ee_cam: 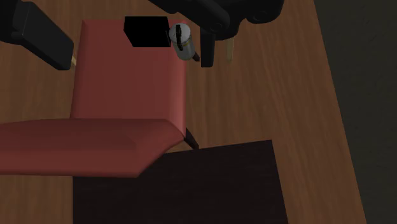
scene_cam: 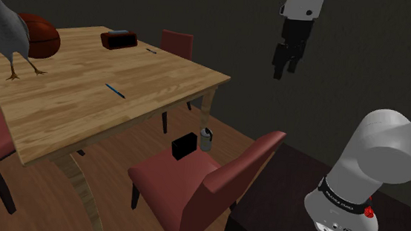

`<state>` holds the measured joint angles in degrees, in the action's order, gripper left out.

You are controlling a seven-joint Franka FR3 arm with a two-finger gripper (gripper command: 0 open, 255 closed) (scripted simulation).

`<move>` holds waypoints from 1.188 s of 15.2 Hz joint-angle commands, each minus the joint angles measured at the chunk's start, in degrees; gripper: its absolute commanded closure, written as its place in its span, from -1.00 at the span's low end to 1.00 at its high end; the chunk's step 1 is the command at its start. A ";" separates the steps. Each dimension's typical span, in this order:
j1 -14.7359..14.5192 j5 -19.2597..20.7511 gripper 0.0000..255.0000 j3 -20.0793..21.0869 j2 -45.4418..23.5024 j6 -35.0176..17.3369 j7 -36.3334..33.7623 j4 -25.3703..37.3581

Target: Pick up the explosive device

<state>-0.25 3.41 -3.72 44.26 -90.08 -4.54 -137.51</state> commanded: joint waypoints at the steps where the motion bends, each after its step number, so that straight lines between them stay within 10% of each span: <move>1: 0.00 0.00 -1.00 0.00 0.00 0.00 0.00 0.00; 18: -0.23 0.18 -1.00 0.14 -33.00 -28.98 -3.87 0.97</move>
<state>-0.54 3.54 -3.49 13.60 -117.29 -8.30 -136.99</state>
